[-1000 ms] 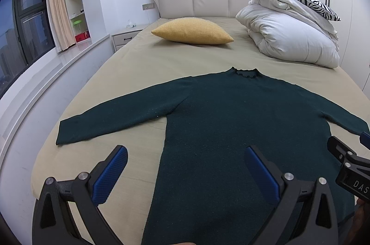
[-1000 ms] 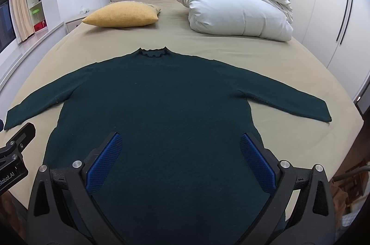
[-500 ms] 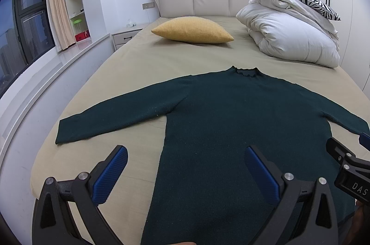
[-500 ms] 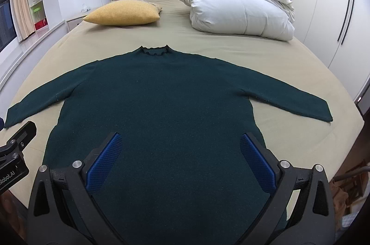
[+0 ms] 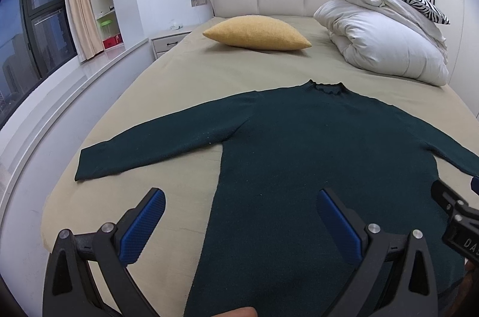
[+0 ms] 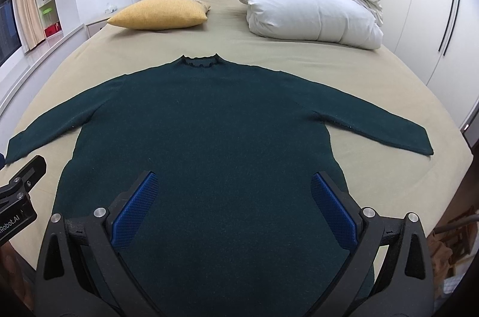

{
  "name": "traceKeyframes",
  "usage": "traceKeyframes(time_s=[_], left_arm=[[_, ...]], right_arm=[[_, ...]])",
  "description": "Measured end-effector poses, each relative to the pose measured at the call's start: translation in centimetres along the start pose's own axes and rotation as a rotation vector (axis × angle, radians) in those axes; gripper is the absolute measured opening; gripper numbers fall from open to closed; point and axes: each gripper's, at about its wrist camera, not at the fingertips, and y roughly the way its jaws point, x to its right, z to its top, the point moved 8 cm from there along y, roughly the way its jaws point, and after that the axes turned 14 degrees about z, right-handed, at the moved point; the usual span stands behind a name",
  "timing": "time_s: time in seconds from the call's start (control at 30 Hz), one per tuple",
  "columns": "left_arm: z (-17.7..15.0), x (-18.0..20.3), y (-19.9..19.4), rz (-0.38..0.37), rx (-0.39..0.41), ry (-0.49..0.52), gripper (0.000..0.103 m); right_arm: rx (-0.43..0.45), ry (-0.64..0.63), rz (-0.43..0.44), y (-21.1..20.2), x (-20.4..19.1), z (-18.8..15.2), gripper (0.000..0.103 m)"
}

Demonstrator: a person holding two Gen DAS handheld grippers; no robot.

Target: Fold small clothes

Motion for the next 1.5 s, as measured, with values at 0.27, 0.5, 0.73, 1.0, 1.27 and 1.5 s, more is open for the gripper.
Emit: traceKeyframes(time_s=[0.27,0.5,0.73,1.0,1.27,1.5], left_arm=[[-0.9,1.9,2.4,-0.095,-0.065,-0.006,0.103],[0.0,4.6,5.4,-0.11,-0.066,0.026,0.103],[0.0,9.0,7.8,-0.155,-0.171,0.06,0.103],[0.7,13.6,9.3,-0.317,-0.224,0.033,0.101],[1.8,14.6,10.1,-0.503,-0.279,-0.042,0.083],[3.8,10.9,12.1,-0.575,-0.292,-0.185,0.081]], right_arm=[[0.089,0.169,0.08,0.1,8.2,0.8,0.103],[0.181,0.555,-0.013,0.6,30.0,-0.7,0.092],[0.225,0.962,0.046,2.8,48.4,-5.6,0.066],[0.305,1.017,0.133,6.6,57.6,-4.5,0.018],[0.274,0.829,0.048,6.4,54.5,2.7,0.007],[0.191,0.306,0.154,9.8,34.7,15.3,0.006]])
